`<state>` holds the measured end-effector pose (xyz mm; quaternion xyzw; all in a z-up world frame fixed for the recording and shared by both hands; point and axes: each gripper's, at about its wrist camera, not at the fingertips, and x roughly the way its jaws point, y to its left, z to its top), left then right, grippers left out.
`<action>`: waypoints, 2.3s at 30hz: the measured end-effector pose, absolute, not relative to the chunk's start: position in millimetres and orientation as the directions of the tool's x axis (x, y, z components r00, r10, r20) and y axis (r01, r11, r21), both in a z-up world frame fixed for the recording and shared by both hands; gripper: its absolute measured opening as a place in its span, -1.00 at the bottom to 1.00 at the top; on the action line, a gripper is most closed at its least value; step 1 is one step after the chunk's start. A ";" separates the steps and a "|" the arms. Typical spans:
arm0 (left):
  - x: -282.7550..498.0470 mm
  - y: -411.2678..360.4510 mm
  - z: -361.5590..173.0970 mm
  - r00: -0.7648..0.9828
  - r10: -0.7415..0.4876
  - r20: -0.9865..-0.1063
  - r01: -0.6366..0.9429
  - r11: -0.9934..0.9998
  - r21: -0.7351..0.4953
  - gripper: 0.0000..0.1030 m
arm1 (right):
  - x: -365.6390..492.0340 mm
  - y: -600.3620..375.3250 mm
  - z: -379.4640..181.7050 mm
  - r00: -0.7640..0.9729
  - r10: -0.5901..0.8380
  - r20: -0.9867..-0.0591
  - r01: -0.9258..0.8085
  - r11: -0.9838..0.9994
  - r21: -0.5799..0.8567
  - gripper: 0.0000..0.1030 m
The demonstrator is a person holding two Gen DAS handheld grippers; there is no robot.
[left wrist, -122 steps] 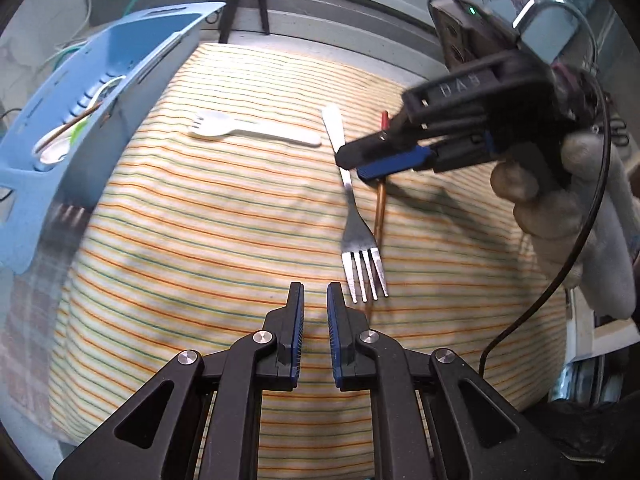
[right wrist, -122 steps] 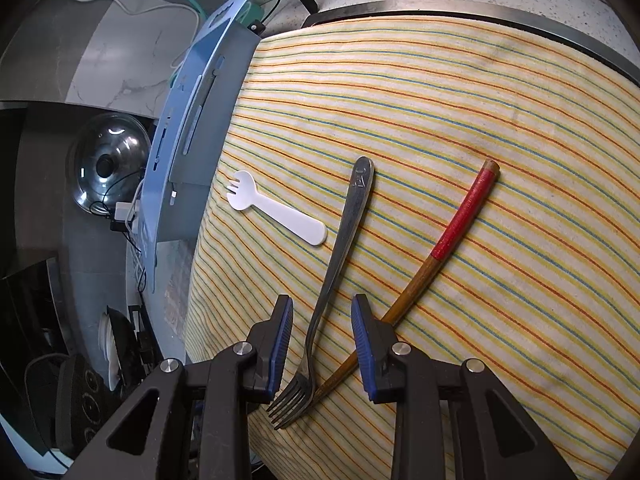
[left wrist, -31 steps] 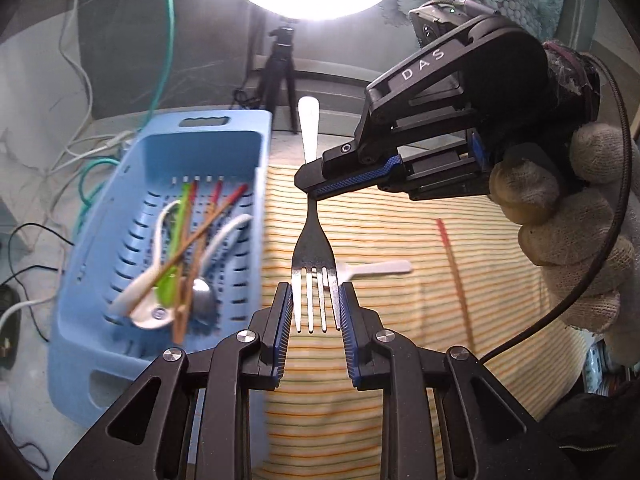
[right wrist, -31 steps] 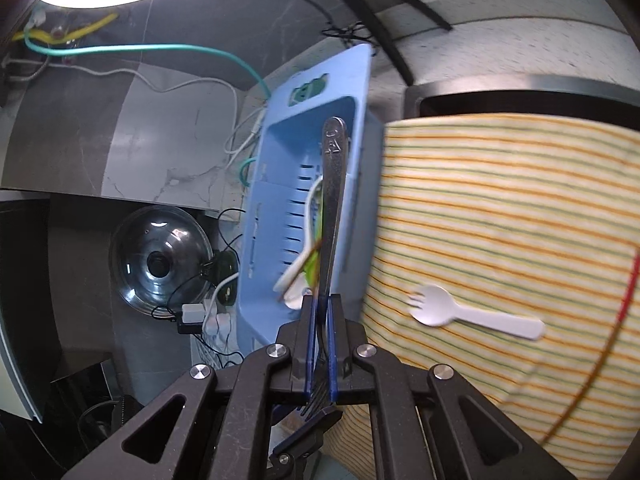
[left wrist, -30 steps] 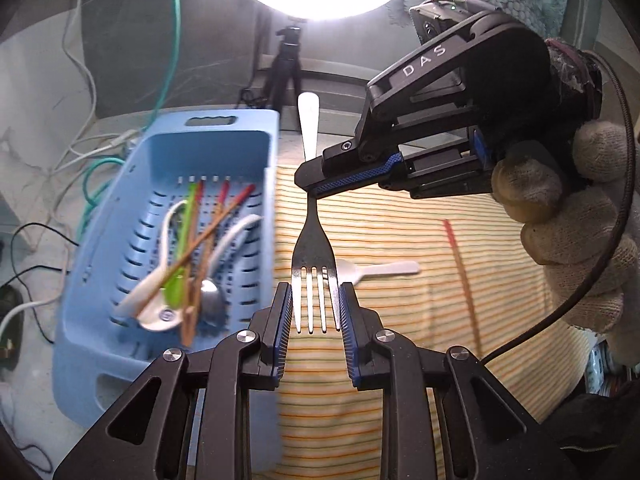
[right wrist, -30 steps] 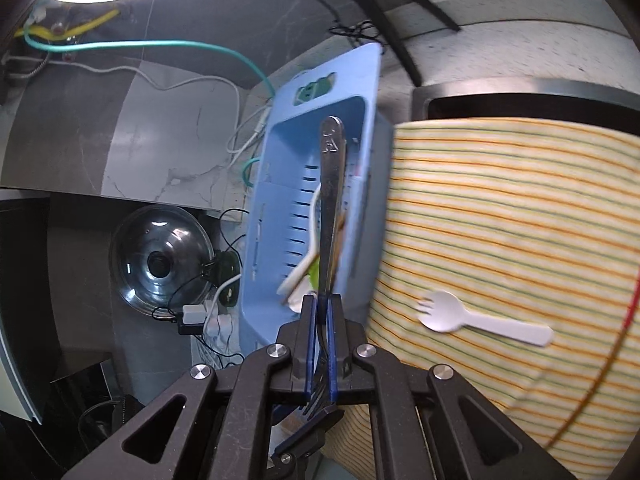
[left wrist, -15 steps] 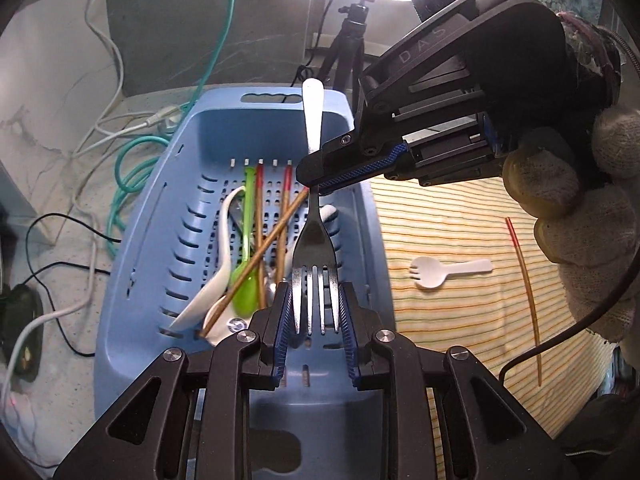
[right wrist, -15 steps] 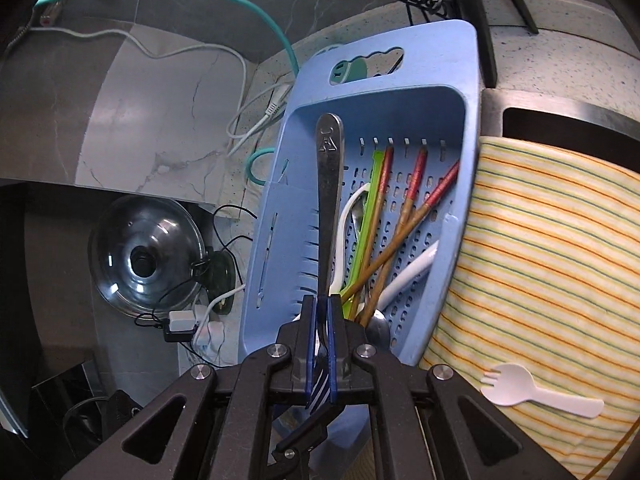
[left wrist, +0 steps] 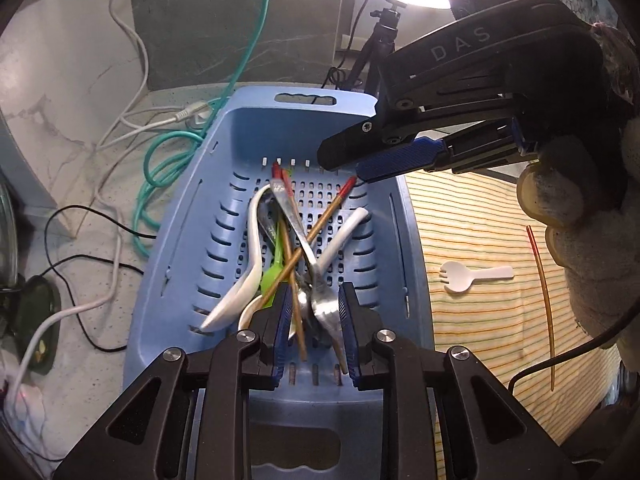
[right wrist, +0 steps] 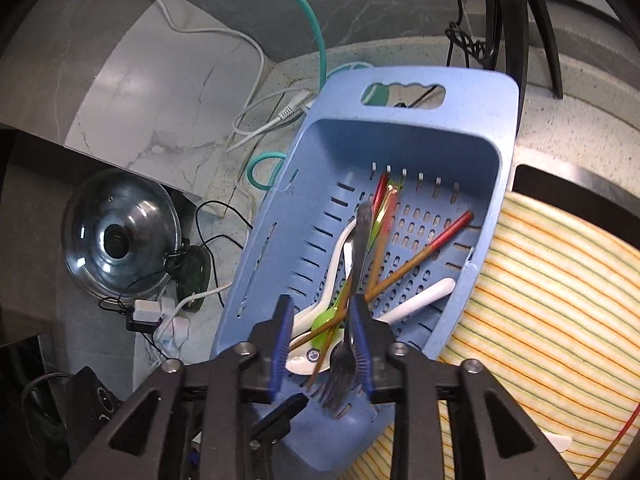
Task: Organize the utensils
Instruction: 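Open the right tool to drop the fork into the basket, then grasp the white spork with the left tool while the right tool grasps the chopstick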
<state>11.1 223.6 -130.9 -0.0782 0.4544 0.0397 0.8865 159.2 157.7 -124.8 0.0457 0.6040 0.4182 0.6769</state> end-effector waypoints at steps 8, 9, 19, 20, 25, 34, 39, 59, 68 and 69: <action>4.7 215.8 -121.1 0.593 0.014 -0.805 -0.130 0.988 -0.079 -0.57 | 155.1 144.4 -108.9 -0.029 0.625 -0.780 -0.548 0.643 0.535 -0.31; 4.0 214.9 -120.2 0.593 0.013 -0.805 -0.128 0.989 -0.078 -0.57 | 154.6 142.4 -107.5 -0.024 0.626 -0.779 -0.549 0.643 0.534 -0.28; 0.7 202.5 -107.2 0.606 0.010 -0.796 -0.092 0.994 -0.057 -0.45 | 149.2 112.8 -90.0 0.021 0.638 -0.770 -0.567 0.642 0.516 -0.23; 1.0 200.9 -106.0 0.607 0.007 -0.795 -0.084 0.995 -0.055 -0.45 | 148.9 109.3 -88.6 0.026 0.639 -0.769 -0.569 0.642 0.514 -0.20; 4.5 192.1 -102.4 0.606 -0.006 -0.795 -0.040 0.998 -0.038 -0.45 | 144.5 85.0 -76.5 0.087 0.643 -0.761 -0.592 0.647 0.480 -0.03; 16.5 170.6 -101.4 0.588 -0.059 -0.807 0.085 0.996 -0.010 -0.44 | 143.3 5.0 -75.4 0.214 0.640 -0.738 -0.502 0.720 0.479 0.02; 27.0 142.2 -101.5 0.565 -0.099 -0.819 0.215 0.976 0.030 -0.44 | 141.6 -39.6 -80.8 0.278 0.614 -0.739 -0.429 0.767 0.477 0.02; 90.9 44.5 -149.9 0.305 -0.166 -0.938 0.638 0.766 0.072 -0.25 | 124.4 -119.7 -159.4 0.203 0.459 -0.865 -0.216 0.883 0.417 -0.04; 105.2 26.9 -170.2 0.256 -0.120 -0.959 0.683 0.725 0.091 -0.25 | 121.9 -105.0 -179.4 0.153 0.422 -0.894 -0.223 0.896 0.384 -0.22; 106.2 28.6 -171.6 0.252 -0.119 -0.960 0.685 0.723 0.090 -0.25 | 121.5 -104.0 -180.4 0.151 0.416 -0.897 -0.225 0.898 0.379 -0.23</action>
